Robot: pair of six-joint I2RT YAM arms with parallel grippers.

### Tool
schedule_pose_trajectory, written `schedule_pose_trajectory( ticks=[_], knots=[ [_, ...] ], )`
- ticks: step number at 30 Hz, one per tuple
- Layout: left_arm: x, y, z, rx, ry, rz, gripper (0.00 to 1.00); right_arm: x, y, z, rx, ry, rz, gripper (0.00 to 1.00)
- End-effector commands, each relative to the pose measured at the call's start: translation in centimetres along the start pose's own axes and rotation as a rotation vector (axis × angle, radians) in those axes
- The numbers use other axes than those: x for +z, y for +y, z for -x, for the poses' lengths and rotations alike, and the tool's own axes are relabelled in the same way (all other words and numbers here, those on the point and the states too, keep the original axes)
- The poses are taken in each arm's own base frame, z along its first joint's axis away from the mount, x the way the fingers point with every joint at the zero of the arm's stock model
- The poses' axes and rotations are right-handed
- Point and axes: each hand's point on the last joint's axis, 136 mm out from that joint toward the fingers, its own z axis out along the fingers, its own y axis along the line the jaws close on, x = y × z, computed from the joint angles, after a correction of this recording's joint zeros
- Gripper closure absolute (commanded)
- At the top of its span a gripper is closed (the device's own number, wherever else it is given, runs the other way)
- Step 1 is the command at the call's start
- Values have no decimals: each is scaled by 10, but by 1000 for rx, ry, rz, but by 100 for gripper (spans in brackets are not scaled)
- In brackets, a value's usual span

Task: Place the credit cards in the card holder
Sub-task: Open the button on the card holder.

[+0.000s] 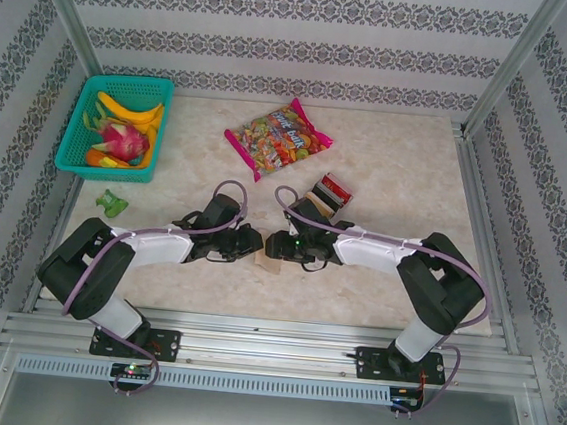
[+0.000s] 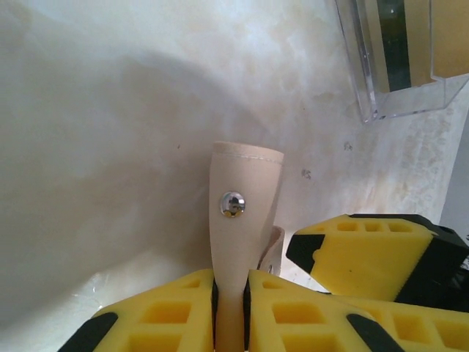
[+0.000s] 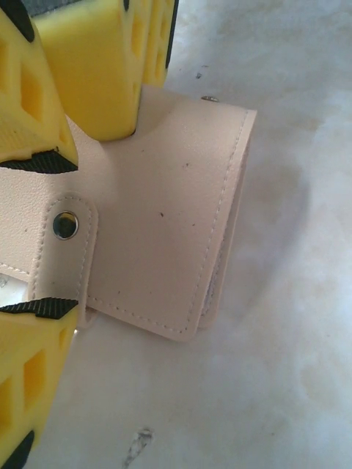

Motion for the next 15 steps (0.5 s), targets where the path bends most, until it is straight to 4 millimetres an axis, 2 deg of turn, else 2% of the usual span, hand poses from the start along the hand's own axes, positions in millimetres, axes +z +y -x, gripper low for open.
schedule_pose_trajectory(
  ticks=[1, 5, 7, 10, 15],
  knots=[
    [3, 1, -5, 36, 9, 22, 81, -2, 15, 9, -22, -15, 18, 49],
    [1, -5, -3, 46, -1, 5, 80, 12, 12, 3, -20, 16, 18, 50],
    [1, -2, -4, 43, 2, 23, 72, 17, 9, -1, -22, 27, 6, 49],
    [-2, 7, -5, 45, -5, 73, 72, 22, -2, -4, -18, 37, -39, 49],
    [-6, 6, -4, 46, -38, 42, 85, 29, -11, -10, -11, 60, -71, 53]
  ],
)
